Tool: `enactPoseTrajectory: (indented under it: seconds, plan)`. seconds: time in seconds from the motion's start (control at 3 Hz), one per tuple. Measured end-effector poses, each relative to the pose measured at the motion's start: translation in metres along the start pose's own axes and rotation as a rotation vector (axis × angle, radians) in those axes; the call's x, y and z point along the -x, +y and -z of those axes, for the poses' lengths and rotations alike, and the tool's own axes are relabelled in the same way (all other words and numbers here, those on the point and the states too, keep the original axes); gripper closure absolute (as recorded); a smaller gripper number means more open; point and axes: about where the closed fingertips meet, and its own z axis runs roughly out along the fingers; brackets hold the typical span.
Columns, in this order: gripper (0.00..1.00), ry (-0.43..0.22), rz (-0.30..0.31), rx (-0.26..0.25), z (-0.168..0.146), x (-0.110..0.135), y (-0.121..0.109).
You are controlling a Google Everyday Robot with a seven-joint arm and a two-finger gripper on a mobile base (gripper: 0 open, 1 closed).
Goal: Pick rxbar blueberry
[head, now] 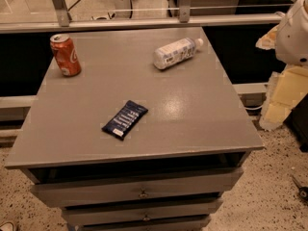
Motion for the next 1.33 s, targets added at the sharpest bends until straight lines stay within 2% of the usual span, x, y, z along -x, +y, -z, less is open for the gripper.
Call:
enactPoseTrajectory:
  seconds: [0.33, 0.67, 1.33]
  plan:
    - [0.0, 0.0, 0.0, 0.0, 0.0, 0.0, 0.0]
    - [0.0, -0.055, 0.012, 0.044, -0.022, 0.017, 0.004]
    - [0.0, -0.295, 0.066, 0.204, -0.105, 0.115, 0.034]
